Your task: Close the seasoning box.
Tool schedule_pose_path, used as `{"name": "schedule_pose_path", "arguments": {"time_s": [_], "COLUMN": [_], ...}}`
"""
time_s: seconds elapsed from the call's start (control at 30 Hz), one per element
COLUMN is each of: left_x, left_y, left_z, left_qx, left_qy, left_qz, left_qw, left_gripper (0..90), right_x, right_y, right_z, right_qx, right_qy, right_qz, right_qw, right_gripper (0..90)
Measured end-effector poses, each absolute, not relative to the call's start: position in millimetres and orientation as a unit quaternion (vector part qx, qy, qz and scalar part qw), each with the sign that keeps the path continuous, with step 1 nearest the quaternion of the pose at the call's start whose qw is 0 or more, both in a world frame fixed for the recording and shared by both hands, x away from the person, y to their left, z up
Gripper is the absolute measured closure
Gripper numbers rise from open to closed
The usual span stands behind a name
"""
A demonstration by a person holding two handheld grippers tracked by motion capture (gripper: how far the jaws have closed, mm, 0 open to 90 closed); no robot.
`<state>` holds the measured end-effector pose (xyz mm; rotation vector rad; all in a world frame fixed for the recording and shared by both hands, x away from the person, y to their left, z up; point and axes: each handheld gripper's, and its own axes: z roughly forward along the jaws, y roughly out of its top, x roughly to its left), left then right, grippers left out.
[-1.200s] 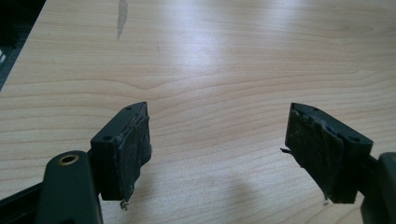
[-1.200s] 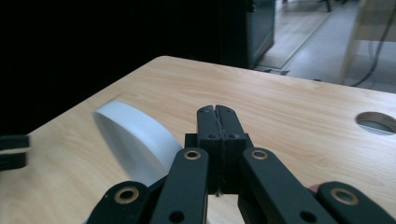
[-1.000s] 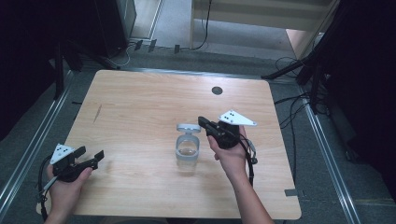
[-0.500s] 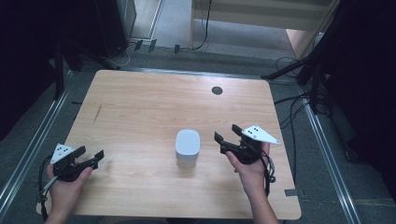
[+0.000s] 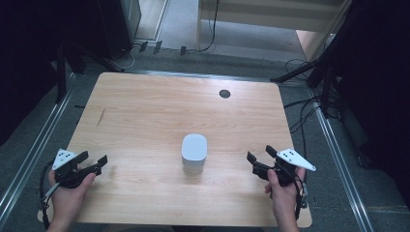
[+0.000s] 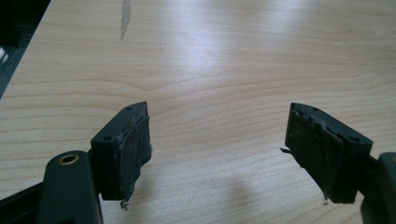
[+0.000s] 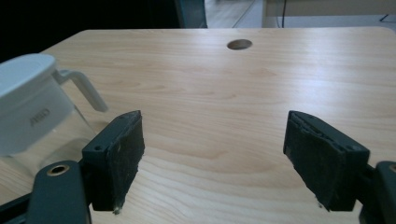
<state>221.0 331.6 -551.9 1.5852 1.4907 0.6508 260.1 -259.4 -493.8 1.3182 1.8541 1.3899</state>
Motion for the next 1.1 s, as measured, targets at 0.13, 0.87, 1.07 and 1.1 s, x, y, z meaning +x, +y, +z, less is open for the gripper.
{"name": "schedule_pose_path", "arguments": {"time_s": [0.13, 0.87, 1.07, 1.1], "left_x": [221.1, 220.9, 220.9, 220.9], "left_y": [331.7, 331.4, 331.4, 331.4], "left_z": [-552.0, -551.9, -551.9, -551.9], "left_qx": [0.632, 0.631, 0.631, 0.631], "left_qy": [0.596, 0.597, 0.597, 0.597], "left_qz": [0.26, 0.263, 0.263, 0.263], "left_qw": [0.421, 0.42, 0.42, 0.42], "left_gripper": [22.2, 22.2, 22.2, 22.2], "right_x": [255.0, 223.3, 213.5, 212.3], "right_y": [-270.5, -342.4, -360.7, -362.9], "right_z": [-498.5, -531.3, -537.6, -538.3], "right_qx": [0.486, 0.538, 0.553, 0.553], "right_qy": [0.675, 0.655, 0.646, 0.645], "right_qz": [0.502, 0.466, 0.461, 0.461], "right_qw": [0.238, 0.251, 0.254, 0.256], "right_gripper": [21.2, 22.4, 22.7, 22.8]}}
